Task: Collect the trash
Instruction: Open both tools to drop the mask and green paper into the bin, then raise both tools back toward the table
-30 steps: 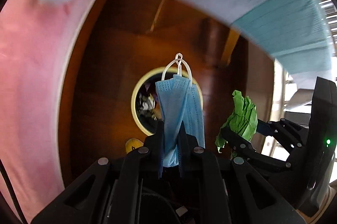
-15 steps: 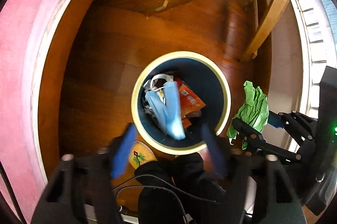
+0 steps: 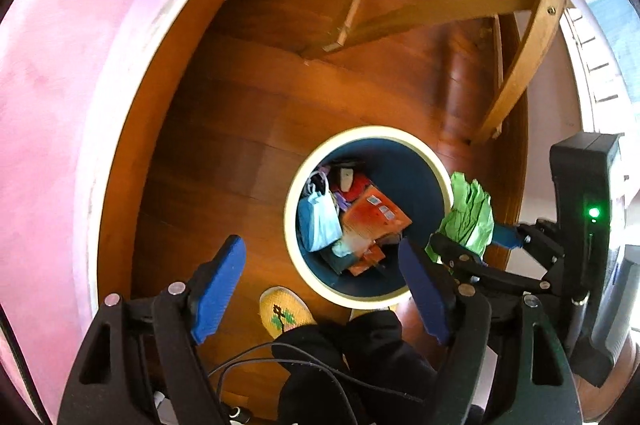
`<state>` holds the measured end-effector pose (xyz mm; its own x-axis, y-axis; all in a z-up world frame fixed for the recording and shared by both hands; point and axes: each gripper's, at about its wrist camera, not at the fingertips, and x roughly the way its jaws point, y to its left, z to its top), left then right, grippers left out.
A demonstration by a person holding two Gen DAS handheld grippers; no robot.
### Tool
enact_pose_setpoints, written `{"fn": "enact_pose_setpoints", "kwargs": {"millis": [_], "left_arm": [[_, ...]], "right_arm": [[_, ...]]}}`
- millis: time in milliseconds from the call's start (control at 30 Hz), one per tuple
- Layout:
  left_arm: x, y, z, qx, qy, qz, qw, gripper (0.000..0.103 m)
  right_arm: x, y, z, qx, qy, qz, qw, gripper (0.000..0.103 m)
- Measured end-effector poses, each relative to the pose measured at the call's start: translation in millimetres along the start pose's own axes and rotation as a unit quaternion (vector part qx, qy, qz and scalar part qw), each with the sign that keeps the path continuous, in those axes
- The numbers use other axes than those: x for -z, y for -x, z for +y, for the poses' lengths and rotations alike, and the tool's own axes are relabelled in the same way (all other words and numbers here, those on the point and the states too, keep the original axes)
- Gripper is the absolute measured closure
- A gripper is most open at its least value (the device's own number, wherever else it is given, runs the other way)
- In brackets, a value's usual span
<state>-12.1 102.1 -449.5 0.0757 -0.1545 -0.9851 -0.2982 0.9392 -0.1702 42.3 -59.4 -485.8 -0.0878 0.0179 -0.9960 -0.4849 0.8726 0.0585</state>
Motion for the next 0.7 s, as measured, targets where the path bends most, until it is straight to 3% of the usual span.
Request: {"fn": "enact_pose_setpoints", "kwargs": {"millis": [133,267,533,700], "left_arm": [[-2,6,8,-0.004,0.011,-0.011,0.9999,0.026],[-2,14,10,-0.009,0.013,-0.02,0.9997,0.026],[0,35,4,-0.007,0.019,-0.036,0.9991,0.025],[-3,68,0,-0.006,0.022,-0.052,0.9984,0.025]], "right_arm": [[-3,-1,1,-0.001,-0.015,0.004,1.0,0.053],[-5,4,6,-0.004,-0.017,-0.004,1.0,0.037],[-2,28,12,-0.001,-0.018,-0.018,1.0,0.036],[1,64,8,-0.005,-0.036,-0.033,0.999,0.036]]}}
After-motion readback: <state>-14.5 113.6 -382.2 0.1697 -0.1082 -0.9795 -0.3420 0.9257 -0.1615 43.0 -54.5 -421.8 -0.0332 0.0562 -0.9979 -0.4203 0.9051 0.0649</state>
